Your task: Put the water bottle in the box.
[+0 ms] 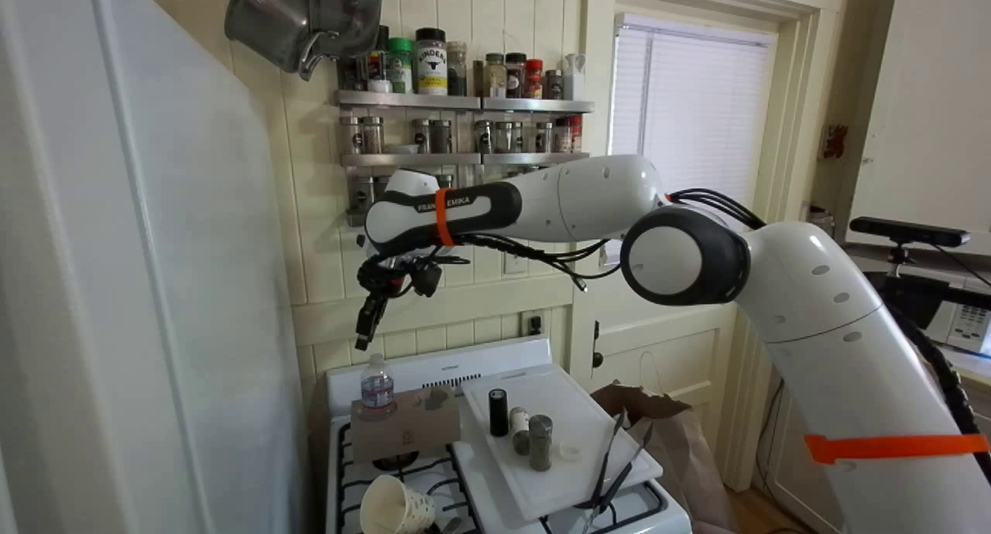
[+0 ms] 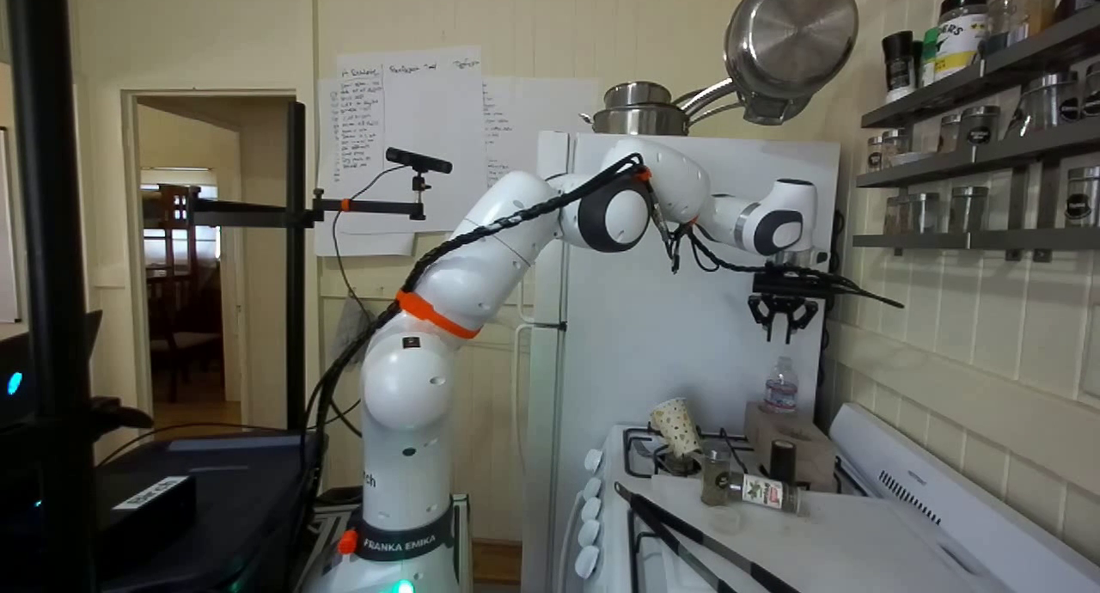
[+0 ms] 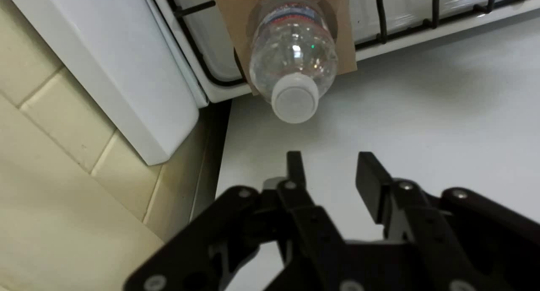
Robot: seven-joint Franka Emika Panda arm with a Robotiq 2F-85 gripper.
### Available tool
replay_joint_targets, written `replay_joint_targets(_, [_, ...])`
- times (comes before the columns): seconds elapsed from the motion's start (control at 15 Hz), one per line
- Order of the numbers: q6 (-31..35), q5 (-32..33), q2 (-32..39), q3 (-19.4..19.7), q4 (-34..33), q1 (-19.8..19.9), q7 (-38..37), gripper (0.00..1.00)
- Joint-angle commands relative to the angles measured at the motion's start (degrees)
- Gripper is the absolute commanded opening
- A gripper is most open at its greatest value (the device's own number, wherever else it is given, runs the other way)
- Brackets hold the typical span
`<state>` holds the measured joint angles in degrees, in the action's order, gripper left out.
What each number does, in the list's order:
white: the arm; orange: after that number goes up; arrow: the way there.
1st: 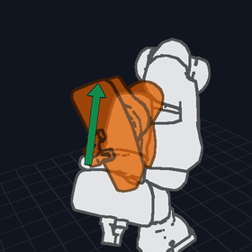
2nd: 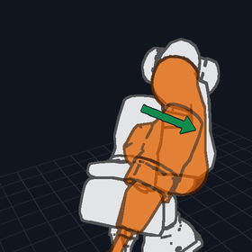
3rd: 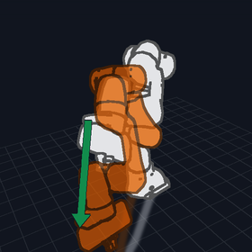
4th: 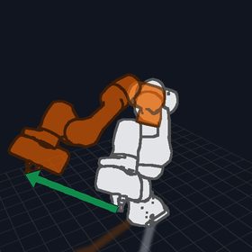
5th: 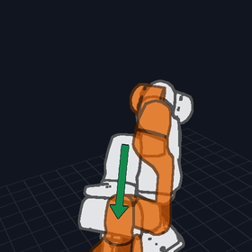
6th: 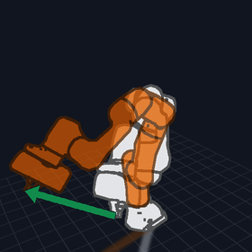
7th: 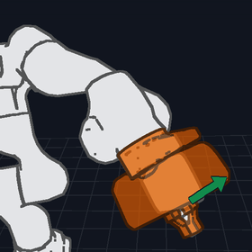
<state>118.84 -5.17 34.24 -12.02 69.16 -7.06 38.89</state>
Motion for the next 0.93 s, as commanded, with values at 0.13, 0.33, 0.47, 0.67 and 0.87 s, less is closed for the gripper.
replay_joint_targets(0.13, [0.0, -0.1, -0.2, -0.4, -1.8, 0.0, 0.6, 0.58])
replay_joint_targets(0.33, [0.0, -0.1, -1.1, -0.7, -2.7, 0.0, 1.0, 0.95])
replay_joint_targets(0.47, [-4.0, 4.6, -4.5, 1.9, 0.6, -1.3, -2.1, 0.99])
replay_joint_targets(0.67, [-8.1, 10.1, -9.2, 4.3, 4.2, -2.5, -7.6, 1.0])
replay_joint_targets(0.87, [-16.2, 13.8, -14.3, 5.0, 7.5, -4.1, -13.9, 1.0])
